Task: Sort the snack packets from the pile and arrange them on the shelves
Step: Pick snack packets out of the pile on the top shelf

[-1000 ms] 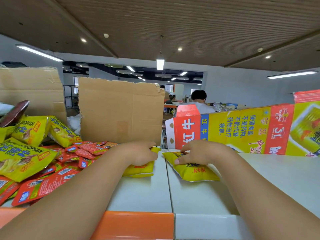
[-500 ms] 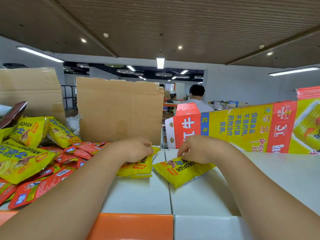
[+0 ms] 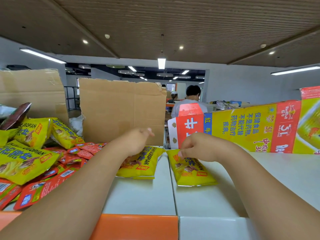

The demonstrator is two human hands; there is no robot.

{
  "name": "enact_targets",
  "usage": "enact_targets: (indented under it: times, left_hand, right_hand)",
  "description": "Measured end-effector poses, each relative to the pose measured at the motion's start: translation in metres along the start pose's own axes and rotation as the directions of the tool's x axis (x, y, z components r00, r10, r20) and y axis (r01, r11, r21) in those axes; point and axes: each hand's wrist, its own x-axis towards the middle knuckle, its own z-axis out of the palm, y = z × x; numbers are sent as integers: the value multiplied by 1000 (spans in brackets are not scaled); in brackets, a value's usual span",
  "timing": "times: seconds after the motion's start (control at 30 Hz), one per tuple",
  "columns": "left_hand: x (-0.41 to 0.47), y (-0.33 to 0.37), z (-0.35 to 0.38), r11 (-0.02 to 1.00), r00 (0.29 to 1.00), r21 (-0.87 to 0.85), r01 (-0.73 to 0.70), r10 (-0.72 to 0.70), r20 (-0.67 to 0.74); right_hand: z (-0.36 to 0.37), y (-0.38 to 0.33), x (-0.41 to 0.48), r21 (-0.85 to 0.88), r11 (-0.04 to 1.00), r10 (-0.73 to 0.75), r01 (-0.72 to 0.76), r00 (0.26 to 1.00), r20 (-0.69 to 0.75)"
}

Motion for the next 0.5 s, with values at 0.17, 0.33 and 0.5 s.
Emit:
enact_targets:
  times: [0.17,0.33,0.5]
  left_hand:
    - [-2,0,-5,999,998,-35,7,-9,-68]
    - [-19,16,10,906,960,419,-57,-65,272]
    - [-24,26,23,838,962,539,-82,-75,263]
  right_hand:
    - [4,-2,-2,-18,1000,16,-15,1000,20]
    - [14,-10,3,-180,981,95,-76,991,97]
    - [30,-10,17,-279,953,157,-117,980,125]
